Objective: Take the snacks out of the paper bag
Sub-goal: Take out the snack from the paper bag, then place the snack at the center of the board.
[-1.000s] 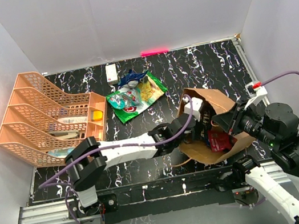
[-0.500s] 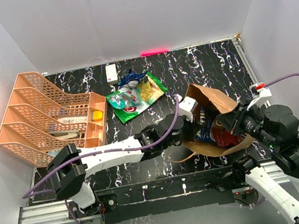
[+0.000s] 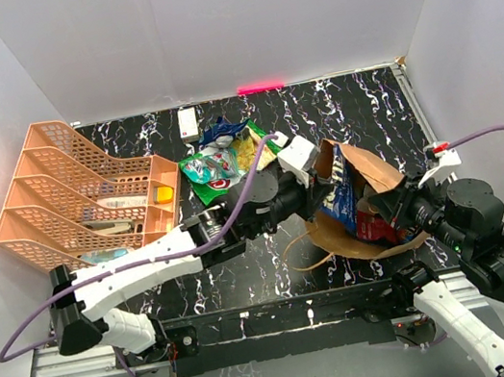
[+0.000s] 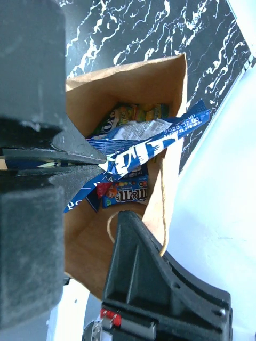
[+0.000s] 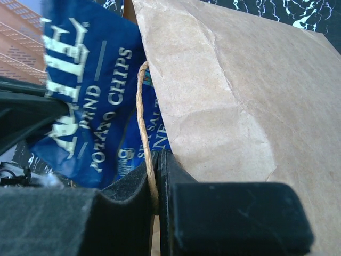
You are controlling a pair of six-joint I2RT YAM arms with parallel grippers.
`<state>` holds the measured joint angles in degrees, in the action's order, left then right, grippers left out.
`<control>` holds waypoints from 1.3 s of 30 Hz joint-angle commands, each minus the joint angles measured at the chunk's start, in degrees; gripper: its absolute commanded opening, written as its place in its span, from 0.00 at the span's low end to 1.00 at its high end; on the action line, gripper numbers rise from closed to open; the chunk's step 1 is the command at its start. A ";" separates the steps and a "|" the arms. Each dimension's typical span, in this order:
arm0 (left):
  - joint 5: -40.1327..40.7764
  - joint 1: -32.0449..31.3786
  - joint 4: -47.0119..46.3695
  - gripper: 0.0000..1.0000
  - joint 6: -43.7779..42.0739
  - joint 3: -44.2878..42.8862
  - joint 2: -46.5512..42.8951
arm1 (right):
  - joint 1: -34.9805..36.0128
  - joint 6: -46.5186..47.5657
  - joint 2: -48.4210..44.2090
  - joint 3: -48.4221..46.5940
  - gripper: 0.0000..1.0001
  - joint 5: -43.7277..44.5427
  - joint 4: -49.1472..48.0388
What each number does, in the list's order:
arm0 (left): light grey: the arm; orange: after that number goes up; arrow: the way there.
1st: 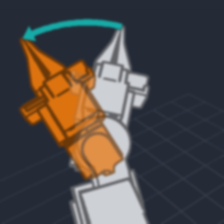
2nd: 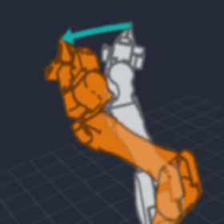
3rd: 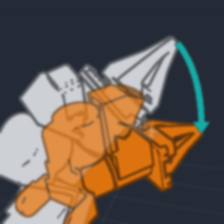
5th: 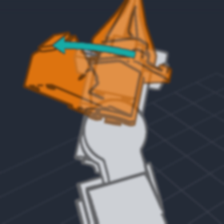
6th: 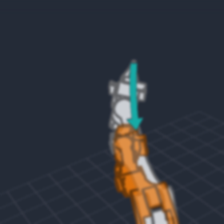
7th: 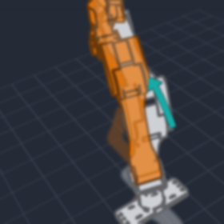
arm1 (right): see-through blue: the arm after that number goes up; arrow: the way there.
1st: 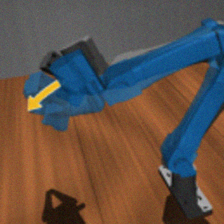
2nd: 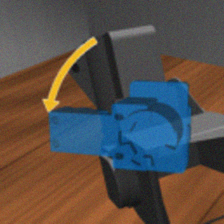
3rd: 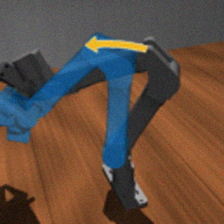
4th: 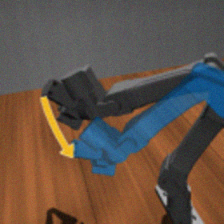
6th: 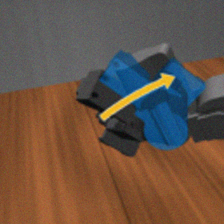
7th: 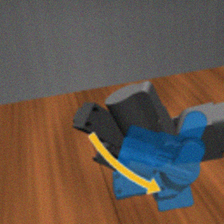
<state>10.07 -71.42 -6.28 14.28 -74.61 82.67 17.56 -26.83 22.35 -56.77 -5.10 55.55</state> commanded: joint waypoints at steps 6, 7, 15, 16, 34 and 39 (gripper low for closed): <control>-1.86 0.23 7.11 0.00 -4.79 -3.32 -11.31 | -0.09 0.82 -1.57 0.14 0.08 3.51 -0.62; -1.14 0.25 8.09 0.00 -5.71 -3.64 -12.14 | -0.10 0.81 -1.72 0.23 0.08 3.69 -0.55; 12.36 0.41 18.30 0.00 -15.29 -12.57 -15.66 | -0.07 0.81 -2.10 0.71 0.08 4.31 -1.01; 14.91 0.45 19.98 0.00 -16.46 -14.24 -15.25 | -0.09 0.81 -2.18 0.72 0.08 4.41 -0.97; 8.34 29.94 39.60 0.00 -10.61 -21.55 -0.43 | -0.07 0.85 -4.95 1.76 0.08 4.23 -1.85; 1.48 35.68 39.94 0.00 -6.58 -21.68 4.63 | -0.11 0.90 -4.95 1.82 0.08 4.06 -1.94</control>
<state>19.99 -38.94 32.29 3.05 -95.79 85.89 17.56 -26.81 17.91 -55.27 -2.07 55.44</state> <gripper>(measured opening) 0.009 0.080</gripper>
